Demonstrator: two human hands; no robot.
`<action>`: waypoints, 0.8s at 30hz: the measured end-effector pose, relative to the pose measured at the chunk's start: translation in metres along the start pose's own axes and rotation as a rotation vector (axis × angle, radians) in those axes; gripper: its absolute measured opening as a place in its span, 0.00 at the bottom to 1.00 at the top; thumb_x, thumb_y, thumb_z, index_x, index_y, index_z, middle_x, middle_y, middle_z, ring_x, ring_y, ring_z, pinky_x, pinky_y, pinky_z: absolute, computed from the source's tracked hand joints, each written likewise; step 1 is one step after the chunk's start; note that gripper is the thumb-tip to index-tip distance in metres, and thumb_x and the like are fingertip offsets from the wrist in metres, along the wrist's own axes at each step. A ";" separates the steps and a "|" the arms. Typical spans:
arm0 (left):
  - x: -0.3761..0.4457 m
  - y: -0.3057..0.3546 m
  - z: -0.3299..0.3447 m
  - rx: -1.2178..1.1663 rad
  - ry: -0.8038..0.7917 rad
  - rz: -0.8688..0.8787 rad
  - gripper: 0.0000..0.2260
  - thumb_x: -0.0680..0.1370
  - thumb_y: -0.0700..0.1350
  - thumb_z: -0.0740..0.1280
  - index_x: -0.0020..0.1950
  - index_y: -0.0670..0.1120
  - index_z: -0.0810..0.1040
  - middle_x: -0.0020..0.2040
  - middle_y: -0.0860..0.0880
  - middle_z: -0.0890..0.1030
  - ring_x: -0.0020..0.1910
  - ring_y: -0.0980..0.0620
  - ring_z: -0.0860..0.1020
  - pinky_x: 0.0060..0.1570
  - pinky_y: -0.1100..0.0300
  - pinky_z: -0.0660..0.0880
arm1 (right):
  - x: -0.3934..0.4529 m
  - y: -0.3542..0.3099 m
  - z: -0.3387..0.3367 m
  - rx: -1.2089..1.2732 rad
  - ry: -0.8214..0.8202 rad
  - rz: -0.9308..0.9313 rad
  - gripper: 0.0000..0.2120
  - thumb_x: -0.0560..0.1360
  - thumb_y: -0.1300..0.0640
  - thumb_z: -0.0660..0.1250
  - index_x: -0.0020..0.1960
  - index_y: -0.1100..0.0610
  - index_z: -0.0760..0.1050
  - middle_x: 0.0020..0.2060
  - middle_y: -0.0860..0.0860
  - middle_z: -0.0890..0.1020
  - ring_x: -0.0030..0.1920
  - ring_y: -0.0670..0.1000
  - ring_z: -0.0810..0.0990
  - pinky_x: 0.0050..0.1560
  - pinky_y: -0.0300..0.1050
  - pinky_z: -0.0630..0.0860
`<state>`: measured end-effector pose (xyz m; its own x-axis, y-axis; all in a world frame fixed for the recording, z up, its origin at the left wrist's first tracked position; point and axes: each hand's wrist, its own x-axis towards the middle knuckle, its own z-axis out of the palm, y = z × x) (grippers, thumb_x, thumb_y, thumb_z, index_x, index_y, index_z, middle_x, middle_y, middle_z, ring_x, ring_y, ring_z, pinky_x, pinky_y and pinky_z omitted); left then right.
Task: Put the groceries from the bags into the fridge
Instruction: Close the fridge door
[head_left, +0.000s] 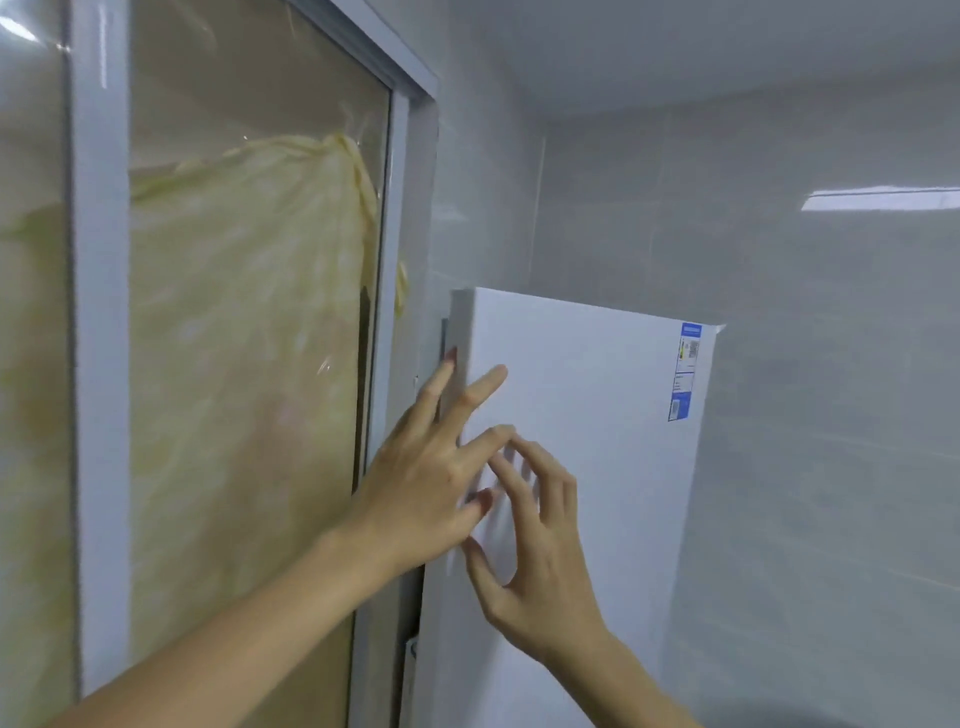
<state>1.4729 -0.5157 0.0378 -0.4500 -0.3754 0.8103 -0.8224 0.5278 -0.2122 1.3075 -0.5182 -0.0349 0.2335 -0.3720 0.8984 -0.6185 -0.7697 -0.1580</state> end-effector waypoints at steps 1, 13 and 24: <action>0.002 -0.017 0.011 0.014 0.000 -0.012 0.24 0.74 0.50 0.72 0.70 0.52 0.76 0.83 0.51 0.56 0.83 0.38 0.48 0.67 0.40 0.75 | 0.009 0.009 0.017 -0.034 -0.015 -0.027 0.36 0.76 0.54 0.74 0.80 0.54 0.64 0.79 0.51 0.61 0.80 0.56 0.60 0.75 0.57 0.67; 0.053 -0.187 0.183 -0.094 0.138 -0.120 0.37 0.70 0.56 0.77 0.77 0.54 0.70 0.84 0.49 0.53 0.82 0.35 0.44 0.72 0.33 0.67 | 0.115 0.142 0.164 -0.482 -0.127 -0.091 0.38 0.75 0.47 0.74 0.81 0.49 0.62 0.84 0.54 0.54 0.84 0.56 0.51 0.79 0.64 0.59; 0.117 -0.248 0.305 -0.230 0.026 -0.186 0.45 0.70 0.54 0.78 0.82 0.57 0.58 0.84 0.50 0.45 0.82 0.39 0.39 0.67 0.37 0.74 | 0.167 0.255 0.225 -0.752 -0.257 -0.003 0.45 0.70 0.51 0.77 0.82 0.51 0.59 0.84 0.55 0.50 0.84 0.57 0.45 0.82 0.61 0.52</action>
<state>1.5183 -0.9227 0.0186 -0.2873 -0.4643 0.8377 -0.7880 0.6118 0.0688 1.3575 -0.8929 -0.0173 0.3453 -0.5488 0.7613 -0.9369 -0.2484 0.2459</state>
